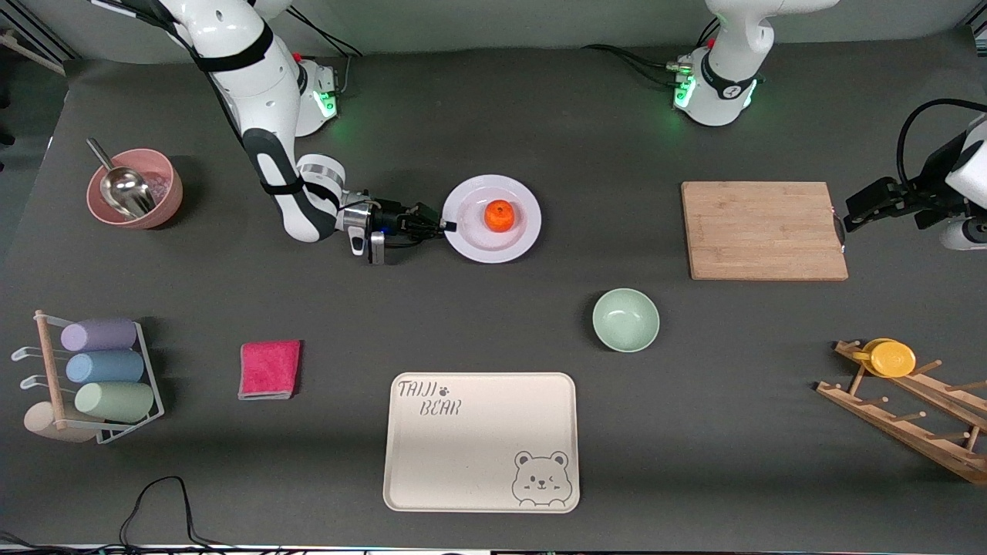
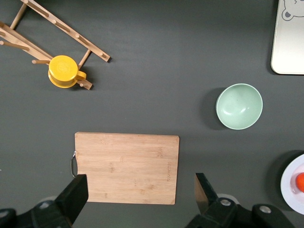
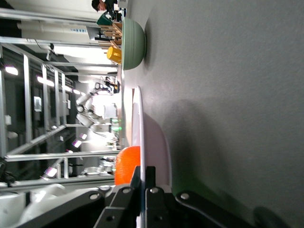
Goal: Place orange and plate with both arms
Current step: 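Slide the plate with the right gripper onto the cream bear tray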
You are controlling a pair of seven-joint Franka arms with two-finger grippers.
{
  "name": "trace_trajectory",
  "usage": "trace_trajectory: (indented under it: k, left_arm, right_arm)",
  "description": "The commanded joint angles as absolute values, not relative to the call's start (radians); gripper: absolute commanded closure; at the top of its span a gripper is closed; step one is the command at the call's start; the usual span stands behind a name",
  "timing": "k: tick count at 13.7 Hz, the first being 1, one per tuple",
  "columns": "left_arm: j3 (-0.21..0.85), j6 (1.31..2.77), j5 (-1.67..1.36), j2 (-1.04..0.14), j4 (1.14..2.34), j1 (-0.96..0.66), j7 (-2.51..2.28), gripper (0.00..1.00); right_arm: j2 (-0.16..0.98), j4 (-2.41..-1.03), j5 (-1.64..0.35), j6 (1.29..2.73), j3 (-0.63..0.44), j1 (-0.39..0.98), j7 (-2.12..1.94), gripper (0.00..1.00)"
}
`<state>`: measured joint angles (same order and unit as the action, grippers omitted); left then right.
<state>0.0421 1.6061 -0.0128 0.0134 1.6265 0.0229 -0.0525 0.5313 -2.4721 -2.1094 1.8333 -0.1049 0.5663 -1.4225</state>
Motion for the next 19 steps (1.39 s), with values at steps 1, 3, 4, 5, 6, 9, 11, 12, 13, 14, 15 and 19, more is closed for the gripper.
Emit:
trace_trajectory:
  k: [1, 3, 4, 5, 6, 9, 11, 12, 13, 14, 15, 19]
  left_arm:
    - [0.028, 1.577, -0.025, 0.006, 1.597, 0.005, -0.032, 0.00]
    - [0.028, 1.575, -0.025, 0.006, 1.595, 0.003, -0.032, 0.00]
    - [0.028, 1.577, -0.025, 0.005, 1.588, 0.003, -0.031, 0.00]
    - [0.028, 1.574, -0.022, 0.006, 1.586, 0.006, -0.031, 0.00]
    - [0.028, 1.572, -0.021, 0.006, 1.586, 0.003, -0.037, 0.00]
    - [0.028, 1.574, -0.023, 0.005, 1.586, 0.005, -0.031, 0.00]
    - [0.028, 1.574, -0.021, 0.005, 1.586, 0.006, -0.031, 0.00]
    - [0.028, 1.574, -0.023, 0.003, 1.586, 0.005, -0.031, 0.00]
    - [0.028, 1.575, -0.021, 0.002, 1.586, 0.005, -0.032, 0.00]
    - [0.028, 1.577, -0.023, 0.002, 1.586, 0.003, -0.032, 0.00]
    - [0.028, 1.577, -0.021, 0.000, 1.586, 0.002, -0.032, 0.00]
    - [0.028, 1.583, -0.015, -0.002, 1.583, 0.003, -0.031, 0.00]
  right_arm:
    - [0.505, -2.462, -2.114, 1.801, -0.098, 0.558, -1.332, 1.00]
    - [0.476, -2.444, -2.108, 1.802, -0.098, 0.546, -1.292, 1.00]
    - [0.460, -2.430, -2.106, 1.802, -0.100, 0.545, -1.269, 1.00]
    - [0.451, -2.407, -2.105, 1.805, -0.103, 0.543, -1.246, 1.00]
    - [0.451, -2.379, -2.103, 1.807, -0.106, 0.542, -1.230, 1.00]
    - [0.460, -2.284, -2.050, 1.821, -0.106, 0.486, -1.145, 1.00]
    - [0.471, -2.209, -2.042, 1.833, -0.107, 0.463, -1.079, 1.00]
    - [0.492, -2.162, -2.014, 1.835, -0.107, 0.442, -1.039, 1.00]
    - [0.509, -2.108, -1.979, 1.859, -0.107, 0.419, -1.005, 1.00]
    - [0.531, -2.059, -1.950, 1.882, -0.107, 0.396, -0.977, 1.00]
    - [0.560, -2.004, -1.927, 1.884, -0.109, 0.381, -0.944, 1.00]
    - [0.679, -1.786, -1.843, 1.898, -0.110, 0.336, -0.829, 1.00]
